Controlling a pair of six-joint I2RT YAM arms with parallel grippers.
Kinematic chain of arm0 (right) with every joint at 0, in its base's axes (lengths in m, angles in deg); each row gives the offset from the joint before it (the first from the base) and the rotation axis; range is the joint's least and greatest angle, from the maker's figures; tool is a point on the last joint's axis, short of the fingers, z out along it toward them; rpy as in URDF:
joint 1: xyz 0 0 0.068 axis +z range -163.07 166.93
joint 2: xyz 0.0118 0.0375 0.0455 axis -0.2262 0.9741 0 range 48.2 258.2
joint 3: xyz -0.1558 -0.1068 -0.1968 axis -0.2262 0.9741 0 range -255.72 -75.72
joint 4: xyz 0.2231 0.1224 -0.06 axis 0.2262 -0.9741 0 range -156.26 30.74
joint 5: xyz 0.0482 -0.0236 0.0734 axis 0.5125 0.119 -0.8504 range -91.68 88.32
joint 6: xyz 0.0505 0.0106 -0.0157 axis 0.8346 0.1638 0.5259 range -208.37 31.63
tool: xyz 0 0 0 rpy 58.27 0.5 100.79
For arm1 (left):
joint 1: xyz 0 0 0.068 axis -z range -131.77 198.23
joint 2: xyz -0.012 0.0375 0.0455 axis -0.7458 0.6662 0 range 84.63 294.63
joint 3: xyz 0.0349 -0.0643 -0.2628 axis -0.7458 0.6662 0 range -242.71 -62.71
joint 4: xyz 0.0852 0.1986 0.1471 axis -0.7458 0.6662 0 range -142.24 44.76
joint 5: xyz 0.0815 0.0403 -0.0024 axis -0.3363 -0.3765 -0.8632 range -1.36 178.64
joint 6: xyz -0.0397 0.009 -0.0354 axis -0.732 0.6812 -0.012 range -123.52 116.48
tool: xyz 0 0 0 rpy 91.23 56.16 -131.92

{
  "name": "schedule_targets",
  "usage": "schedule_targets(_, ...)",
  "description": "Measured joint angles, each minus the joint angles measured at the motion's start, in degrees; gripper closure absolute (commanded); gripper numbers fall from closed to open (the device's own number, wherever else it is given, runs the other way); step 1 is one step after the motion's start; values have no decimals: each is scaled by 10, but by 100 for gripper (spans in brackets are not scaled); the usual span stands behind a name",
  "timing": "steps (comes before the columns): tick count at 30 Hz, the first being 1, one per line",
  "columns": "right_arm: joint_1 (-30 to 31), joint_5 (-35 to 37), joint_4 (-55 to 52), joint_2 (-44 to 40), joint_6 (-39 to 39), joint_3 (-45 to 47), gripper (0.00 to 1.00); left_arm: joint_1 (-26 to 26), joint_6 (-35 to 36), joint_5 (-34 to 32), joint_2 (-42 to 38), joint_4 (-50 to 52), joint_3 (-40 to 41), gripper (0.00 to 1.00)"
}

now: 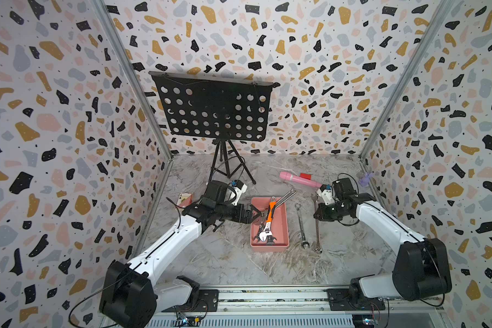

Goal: Take out the wrench from the storage box
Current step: Place the wrench at the center of the board.

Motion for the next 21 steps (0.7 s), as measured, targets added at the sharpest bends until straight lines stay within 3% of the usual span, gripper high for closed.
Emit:
schedule_targets(13,-14,-4,63,144,-26,-9,100,0,-1,-10,0,-2,4,0)
schedule_targets(21,-15,19,79,173,-19,-21,100,0,-1,-12,0,-2,5,0)
